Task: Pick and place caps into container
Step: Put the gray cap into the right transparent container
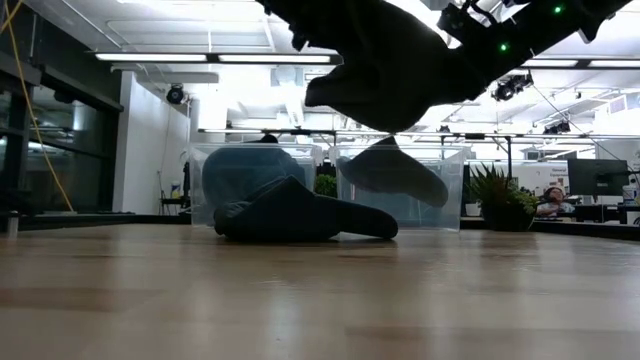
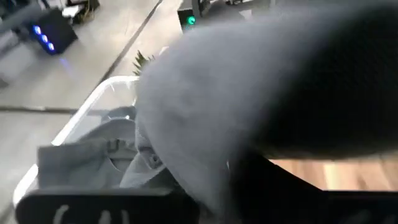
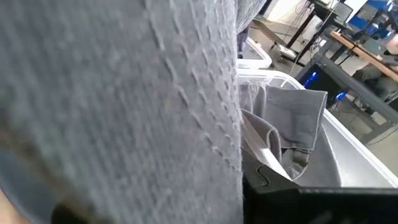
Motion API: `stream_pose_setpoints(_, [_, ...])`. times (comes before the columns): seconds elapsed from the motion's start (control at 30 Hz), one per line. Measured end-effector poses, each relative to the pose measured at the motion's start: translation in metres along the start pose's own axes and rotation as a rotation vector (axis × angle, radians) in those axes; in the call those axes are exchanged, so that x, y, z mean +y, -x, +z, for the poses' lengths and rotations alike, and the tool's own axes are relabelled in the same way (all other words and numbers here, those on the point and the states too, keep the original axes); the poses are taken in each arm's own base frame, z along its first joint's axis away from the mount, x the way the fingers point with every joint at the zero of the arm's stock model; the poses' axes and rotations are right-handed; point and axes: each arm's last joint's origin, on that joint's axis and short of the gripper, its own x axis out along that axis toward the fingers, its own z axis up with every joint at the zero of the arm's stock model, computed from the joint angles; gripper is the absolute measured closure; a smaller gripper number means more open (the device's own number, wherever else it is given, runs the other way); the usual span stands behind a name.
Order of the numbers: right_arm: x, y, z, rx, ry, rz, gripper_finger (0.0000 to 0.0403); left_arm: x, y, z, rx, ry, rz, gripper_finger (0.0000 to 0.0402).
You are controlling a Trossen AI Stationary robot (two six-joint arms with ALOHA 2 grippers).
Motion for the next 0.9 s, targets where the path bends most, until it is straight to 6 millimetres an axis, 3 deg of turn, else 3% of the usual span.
stream_pose_setpoints(0.17, [-0.015,-0.001,-0.003,0.038,-0.055,-0.018,0.0399,0.001,0.0,-0.002,0.034,-0.141,0.047,0.0296])
stream_pose_setpoints(0.4, [-0.043,0.0,-0.004,0.083,-0.213,0.074,0.0399,0.01,0.002,-0.003,0.126,-0.327,0.335,0.0245])
stream_pose_setpoints(0.57, [-0.069,0.004,0.017,0.15,-0.289,0.161,0.0399,0.013,0.004,-0.005,0.21,-0.408,0.469,0.024])
stream_pose_setpoints(0.9, [-0.145,0.018,0.069,0.277,-0.377,0.306,0.0399,0.013,0.003,-0.006,0.212,-0.406,0.444,0.0239])
